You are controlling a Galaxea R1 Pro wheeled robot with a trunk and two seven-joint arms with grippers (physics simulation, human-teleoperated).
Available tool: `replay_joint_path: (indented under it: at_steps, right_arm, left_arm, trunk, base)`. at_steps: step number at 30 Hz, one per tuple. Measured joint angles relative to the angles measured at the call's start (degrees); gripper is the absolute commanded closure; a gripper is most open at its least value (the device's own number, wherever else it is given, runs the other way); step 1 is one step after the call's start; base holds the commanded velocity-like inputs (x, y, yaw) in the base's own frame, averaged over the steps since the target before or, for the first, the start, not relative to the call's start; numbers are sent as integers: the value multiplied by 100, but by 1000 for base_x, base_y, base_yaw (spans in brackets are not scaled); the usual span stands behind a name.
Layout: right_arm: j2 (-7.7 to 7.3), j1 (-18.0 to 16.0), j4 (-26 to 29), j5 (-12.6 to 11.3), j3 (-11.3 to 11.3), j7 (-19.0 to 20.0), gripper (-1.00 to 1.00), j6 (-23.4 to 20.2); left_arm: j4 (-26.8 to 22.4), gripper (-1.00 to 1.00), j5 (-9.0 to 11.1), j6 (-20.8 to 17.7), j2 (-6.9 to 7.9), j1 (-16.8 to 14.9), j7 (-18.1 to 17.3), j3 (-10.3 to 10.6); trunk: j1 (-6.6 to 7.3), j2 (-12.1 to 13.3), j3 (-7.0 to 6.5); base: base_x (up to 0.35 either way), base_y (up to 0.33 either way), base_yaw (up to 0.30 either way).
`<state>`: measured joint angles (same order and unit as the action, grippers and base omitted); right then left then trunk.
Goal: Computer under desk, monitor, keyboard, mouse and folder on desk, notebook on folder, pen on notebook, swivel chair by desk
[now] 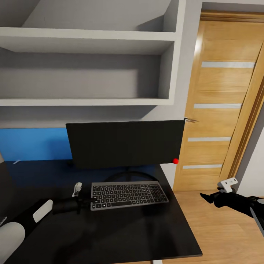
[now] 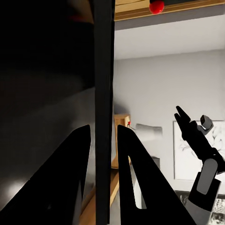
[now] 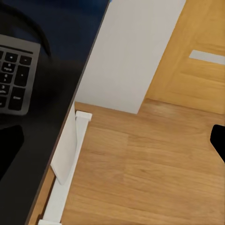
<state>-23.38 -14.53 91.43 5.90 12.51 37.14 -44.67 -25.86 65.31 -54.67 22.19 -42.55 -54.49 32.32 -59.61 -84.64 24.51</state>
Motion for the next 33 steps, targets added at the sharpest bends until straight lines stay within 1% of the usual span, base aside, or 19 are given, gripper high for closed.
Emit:
replay_joint_path:
  at_steps: [11, 14, 16, 17, 20, 31, 32, 33]
  right_arm:
    - [0, 0, 0, 0, 0, 0, -100, 0]
    - [0, 0, 0, 0, -3, 0, -100, 1]
    - [0, 0, 4, 0, -1, 0, -100, 1]
    - [0, 0, 5, 0, -1, 0, -100, 3]
    - [0, 0, 7, 0, -1, 0, -100, 1]
    - [-1, 0, 17, 0, -1, 0, -100, -1]
    - [-3, 0, 17, 0, -1, 0, -100, -1]
    - [-5, 0, 17, 0, 0, 0, -100, 1]
  left_arm:
    - [12, 100, 21, -68, 0, 2, -104, -4]
    - [120, 100, 3, -148, -6, 5, -140, 2]
    - [261, 100, 14, -237, -52, 3, -148, 6]
    - [311, 100, -15, -248, -77, -1, -147, 15]
    - [435, 100, 40, -342, -147, -18, -132, -11]
    - [518, 100, 45, -406, -271, -56, -84, -24]
    - [520, -100, 43, -405, -279, -59, -83, -21]
    - [525, -100, -67, -353, -283, -58, -77, 21]
  trunk:
    - [0, 0, 0]
    - [0, 0, 0]
    - [0, 0, 0]
    - [0, 0, 0]
    - [0, 0, 0]
    - [0, 0, 0]
    - [0, 0, 0]
    - [0, 0, 0]
  base:
    - [0, 0, 0]
    - [0, 0, 0]
    - [0, 0, 0]
    - [0, 0, 0]
    - [0, 0, 0]
    - [0, 0, 0]
    - [0, 0, 0]
    - [0, 0, 0]
